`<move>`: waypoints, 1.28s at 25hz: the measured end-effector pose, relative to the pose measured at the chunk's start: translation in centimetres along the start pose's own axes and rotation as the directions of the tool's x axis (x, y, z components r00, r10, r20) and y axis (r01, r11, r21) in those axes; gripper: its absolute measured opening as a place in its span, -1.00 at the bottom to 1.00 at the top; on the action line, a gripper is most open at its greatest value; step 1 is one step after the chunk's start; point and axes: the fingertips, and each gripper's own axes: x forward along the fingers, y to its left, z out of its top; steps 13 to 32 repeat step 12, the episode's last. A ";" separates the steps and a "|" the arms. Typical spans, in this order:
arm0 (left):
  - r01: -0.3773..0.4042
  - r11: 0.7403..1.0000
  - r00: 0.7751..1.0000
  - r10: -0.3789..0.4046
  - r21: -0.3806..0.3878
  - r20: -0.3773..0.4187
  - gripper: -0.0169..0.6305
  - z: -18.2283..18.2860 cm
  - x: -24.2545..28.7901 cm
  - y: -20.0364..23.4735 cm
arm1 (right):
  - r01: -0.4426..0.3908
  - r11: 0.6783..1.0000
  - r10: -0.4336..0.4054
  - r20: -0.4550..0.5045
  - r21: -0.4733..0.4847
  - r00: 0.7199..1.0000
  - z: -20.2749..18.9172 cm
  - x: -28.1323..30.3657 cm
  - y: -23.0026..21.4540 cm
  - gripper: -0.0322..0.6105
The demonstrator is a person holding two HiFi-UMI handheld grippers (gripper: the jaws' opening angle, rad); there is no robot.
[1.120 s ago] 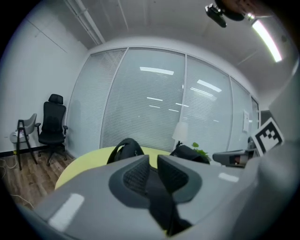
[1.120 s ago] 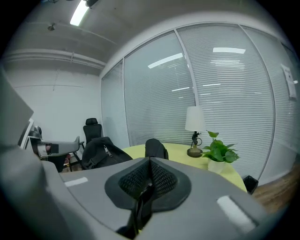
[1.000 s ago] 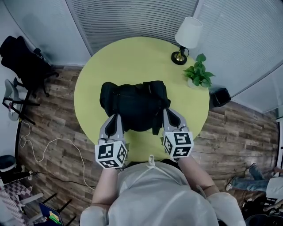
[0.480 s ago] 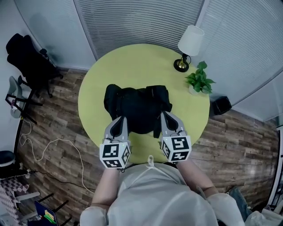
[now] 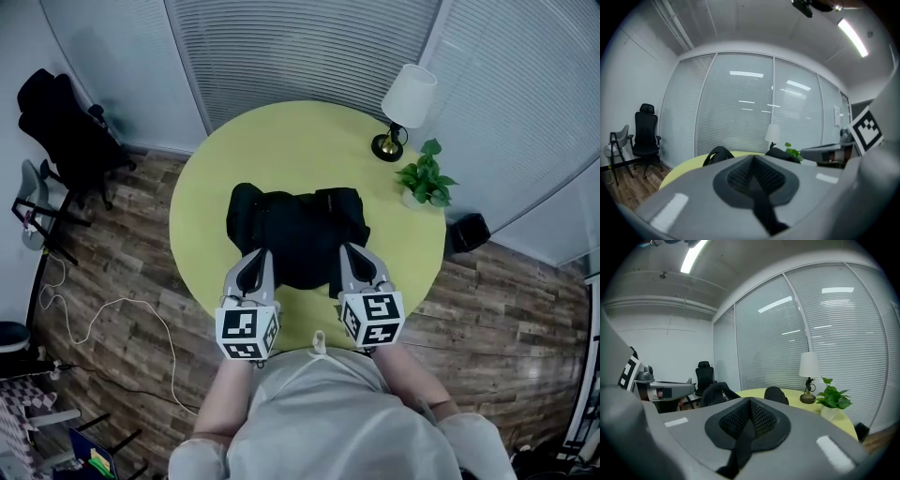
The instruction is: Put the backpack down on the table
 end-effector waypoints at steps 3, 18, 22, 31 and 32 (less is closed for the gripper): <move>0.000 1.000 1.000 0.000 0.008 0.012 -0.93 0.2 -0.1 0.2 | 0.011 1.000 -0.011 -0.007 0.006 1.000 -0.2 0.0 -0.1 -0.91; 0.055 0.998 0.998 -0.055 -0.020 0.003 -0.93 -0.3 0.4 -0.1 | 0.031 0.999 -0.030 -0.025 0.013 0.999 -1.2 0.1 -0.1 -0.91; 0.055 0.998 0.998 -0.055 -0.020 0.003 -0.93 -0.3 0.4 -0.1 | 0.031 0.999 -0.030 -0.025 0.013 0.999 -1.2 0.1 -0.1 -0.91; 0.055 0.998 0.998 -0.055 -0.020 0.003 -0.93 -0.3 0.4 -0.1 | 0.031 0.999 -0.030 -0.025 0.013 0.999 -1.2 0.1 -0.1 -0.91; 0.055 0.998 0.998 -0.055 -0.020 0.003 -0.93 -0.3 0.4 -0.1 | 0.031 0.999 -0.030 -0.025 0.013 0.999 -1.2 0.1 -0.1 -0.91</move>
